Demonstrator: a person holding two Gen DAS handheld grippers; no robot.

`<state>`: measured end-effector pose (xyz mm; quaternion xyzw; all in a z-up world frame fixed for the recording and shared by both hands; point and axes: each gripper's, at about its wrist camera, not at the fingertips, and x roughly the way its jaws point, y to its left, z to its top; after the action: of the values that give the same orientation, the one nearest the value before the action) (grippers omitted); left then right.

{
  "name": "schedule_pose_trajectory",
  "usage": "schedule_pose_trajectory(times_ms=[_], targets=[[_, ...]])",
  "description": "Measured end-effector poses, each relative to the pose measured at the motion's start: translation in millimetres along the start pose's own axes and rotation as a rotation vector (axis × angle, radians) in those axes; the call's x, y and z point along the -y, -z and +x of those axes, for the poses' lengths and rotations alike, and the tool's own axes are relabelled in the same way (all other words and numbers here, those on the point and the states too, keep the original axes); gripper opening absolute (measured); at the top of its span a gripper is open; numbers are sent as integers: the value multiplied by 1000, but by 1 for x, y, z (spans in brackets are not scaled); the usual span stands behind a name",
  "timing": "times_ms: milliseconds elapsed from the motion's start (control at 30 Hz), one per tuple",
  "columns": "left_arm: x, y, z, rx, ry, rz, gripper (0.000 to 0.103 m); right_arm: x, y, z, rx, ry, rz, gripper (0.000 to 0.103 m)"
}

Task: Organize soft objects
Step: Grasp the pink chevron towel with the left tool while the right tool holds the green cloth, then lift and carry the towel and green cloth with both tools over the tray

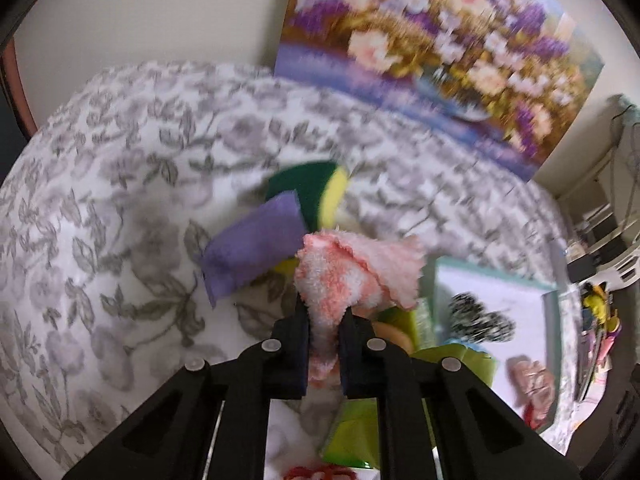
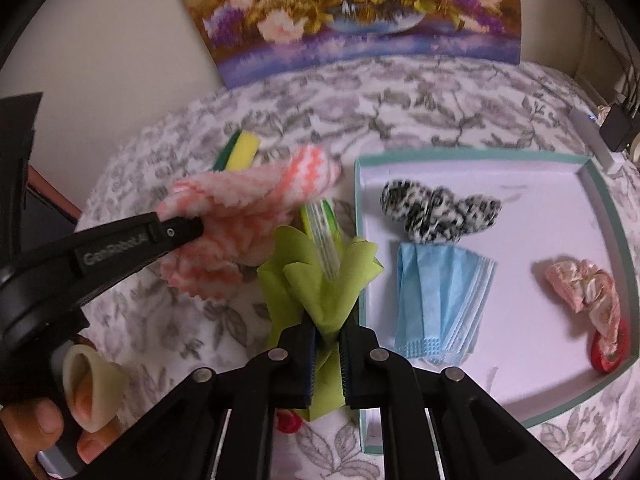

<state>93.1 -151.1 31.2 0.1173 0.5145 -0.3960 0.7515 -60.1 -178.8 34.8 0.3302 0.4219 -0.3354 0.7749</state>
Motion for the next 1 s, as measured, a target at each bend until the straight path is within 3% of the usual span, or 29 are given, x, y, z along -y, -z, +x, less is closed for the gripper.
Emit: schedule_pose_trajectory(times_ms=[300,500,733,1000], targets=[[10,-12,-81,189,78,14,12,18,-20,-68,189,-61,64,10],[35,-12,-116,269,123,60,12,48,-28,-105,298,10,111,10],[78,-2,-124,275,179,122,12,101,-30,-113,318,122,190,10],[140,22,-104,207,235,227,12,165,-24,-113,331,219,273,10]])
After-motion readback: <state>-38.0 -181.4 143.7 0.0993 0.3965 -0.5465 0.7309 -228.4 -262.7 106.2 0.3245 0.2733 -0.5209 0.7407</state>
